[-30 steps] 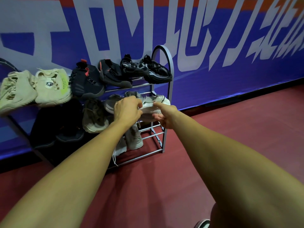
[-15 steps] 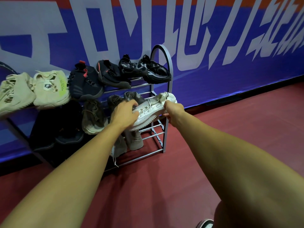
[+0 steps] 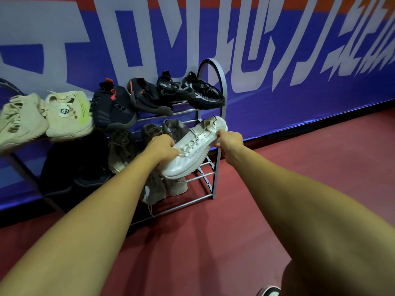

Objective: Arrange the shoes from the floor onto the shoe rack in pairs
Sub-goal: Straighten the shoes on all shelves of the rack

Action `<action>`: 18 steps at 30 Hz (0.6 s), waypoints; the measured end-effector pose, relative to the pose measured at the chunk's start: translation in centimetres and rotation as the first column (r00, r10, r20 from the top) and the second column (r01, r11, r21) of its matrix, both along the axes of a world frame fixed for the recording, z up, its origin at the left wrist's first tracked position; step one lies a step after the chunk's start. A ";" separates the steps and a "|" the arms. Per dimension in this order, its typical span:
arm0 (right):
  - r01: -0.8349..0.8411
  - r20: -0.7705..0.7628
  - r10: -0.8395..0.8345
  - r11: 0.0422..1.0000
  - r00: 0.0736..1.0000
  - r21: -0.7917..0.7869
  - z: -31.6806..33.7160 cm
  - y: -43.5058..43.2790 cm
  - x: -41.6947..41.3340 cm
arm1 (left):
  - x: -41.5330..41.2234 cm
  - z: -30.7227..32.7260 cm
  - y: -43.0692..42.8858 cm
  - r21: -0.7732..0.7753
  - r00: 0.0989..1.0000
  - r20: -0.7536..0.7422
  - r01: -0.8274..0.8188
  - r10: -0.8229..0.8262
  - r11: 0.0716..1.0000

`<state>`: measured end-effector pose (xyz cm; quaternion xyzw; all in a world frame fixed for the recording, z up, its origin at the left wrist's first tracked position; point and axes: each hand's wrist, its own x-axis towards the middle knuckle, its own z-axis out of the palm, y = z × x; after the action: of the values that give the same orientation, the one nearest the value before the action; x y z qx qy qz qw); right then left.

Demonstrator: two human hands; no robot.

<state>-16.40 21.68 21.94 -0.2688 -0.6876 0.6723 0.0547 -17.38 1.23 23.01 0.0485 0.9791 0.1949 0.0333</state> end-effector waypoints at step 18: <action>-0.366 0.202 0.337 0.921 0.920 0.130 0.5 0.8 1.2 | -0.9 -1.7 1.9 0.554 0.962 0.047 -0.249 0.268 0.795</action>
<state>-15.17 22.53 22.42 -0.1934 -0.7801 0.5855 -0.1059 -18.26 3.15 21.33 -0.0747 0.8780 0.4720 -0.0259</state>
